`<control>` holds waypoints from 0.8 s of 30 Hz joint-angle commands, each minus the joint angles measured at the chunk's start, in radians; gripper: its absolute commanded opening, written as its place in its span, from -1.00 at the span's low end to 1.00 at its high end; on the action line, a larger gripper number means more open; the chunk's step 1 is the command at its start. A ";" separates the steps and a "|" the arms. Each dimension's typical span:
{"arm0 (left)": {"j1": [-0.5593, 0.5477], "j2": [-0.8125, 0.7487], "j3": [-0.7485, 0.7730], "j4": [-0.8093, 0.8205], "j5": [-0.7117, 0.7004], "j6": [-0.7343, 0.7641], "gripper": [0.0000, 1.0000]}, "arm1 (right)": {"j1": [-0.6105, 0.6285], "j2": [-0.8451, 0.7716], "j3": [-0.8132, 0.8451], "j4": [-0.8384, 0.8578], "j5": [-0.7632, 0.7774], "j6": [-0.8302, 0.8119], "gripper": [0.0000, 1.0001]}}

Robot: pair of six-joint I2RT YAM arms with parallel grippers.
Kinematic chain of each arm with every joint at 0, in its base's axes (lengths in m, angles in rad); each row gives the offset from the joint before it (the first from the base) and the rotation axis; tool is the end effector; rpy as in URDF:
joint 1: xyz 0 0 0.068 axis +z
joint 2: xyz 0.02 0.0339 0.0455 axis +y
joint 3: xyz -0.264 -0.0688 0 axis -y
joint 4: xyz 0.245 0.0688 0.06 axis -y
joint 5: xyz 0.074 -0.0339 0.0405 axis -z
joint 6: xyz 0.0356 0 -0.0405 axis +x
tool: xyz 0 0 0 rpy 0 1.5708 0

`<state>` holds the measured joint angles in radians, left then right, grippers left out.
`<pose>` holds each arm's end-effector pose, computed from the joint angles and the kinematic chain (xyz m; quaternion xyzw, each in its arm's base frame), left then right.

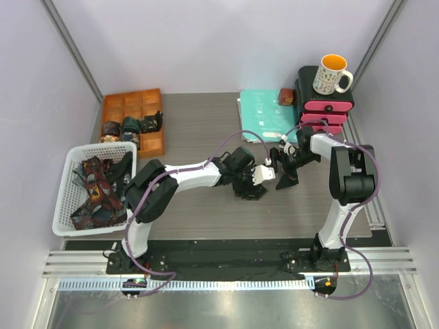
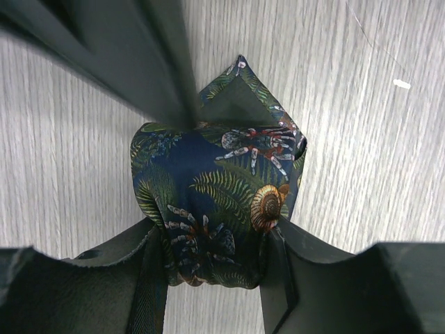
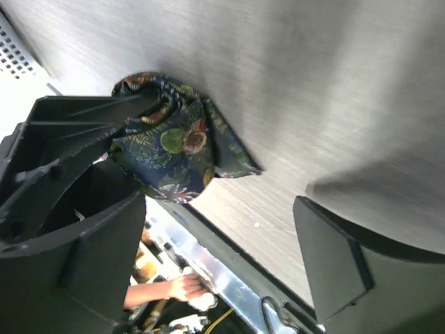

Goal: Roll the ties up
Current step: Roll the tie at the center of the board.

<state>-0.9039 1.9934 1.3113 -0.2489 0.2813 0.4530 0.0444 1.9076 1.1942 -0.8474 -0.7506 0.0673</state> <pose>0.2526 -0.3368 0.1596 0.6242 0.7041 -0.1993 0.2737 0.3314 0.0390 0.1477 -0.0088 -0.9303 -0.3662 0.0158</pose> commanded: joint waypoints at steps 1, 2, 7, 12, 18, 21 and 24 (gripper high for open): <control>-0.007 0.097 -0.004 -0.116 -0.065 0.029 -0.46 | 0.017 -0.047 -0.079 0.112 -0.035 0.104 0.94; -0.006 0.100 -0.003 -0.118 -0.067 0.027 -0.46 | 0.026 -0.047 -0.097 0.126 -0.026 0.121 0.97; -0.007 0.108 0.006 -0.124 -0.064 0.032 -0.46 | 0.058 -0.018 -0.119 0.174 0.049 0.143 0.96; -0.009 0.117 0.014 -0.125 -0.051 0.030 -0.48 | 0.087 0.025 -0.136 0.217 0.074 0.170 0.65; -0.010 0.123 0.020 -0.125 -0.054 0.029 -0.48 | 0.121 0.047 -0.123 0.280 0.088 0.141 0.33; -0.012 0.127 0.019 -0.127 -0.054 0.029 -0.49 | 0.120 0.033 -0.134 0.288 0.106 0.115 0.13; -0.012 0.127 0.017 -0.127 -0.054 0.030 -0.49 | 0.121 0.024 -0.136 0.300 0.105 0.118 -0.06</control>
<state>-0.9096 2.0296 1.3651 -0.2802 0.2794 0.4568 0.1436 1.9156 1.0824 -0.6605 -0.8162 0.2344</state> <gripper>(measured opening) 0.463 0.524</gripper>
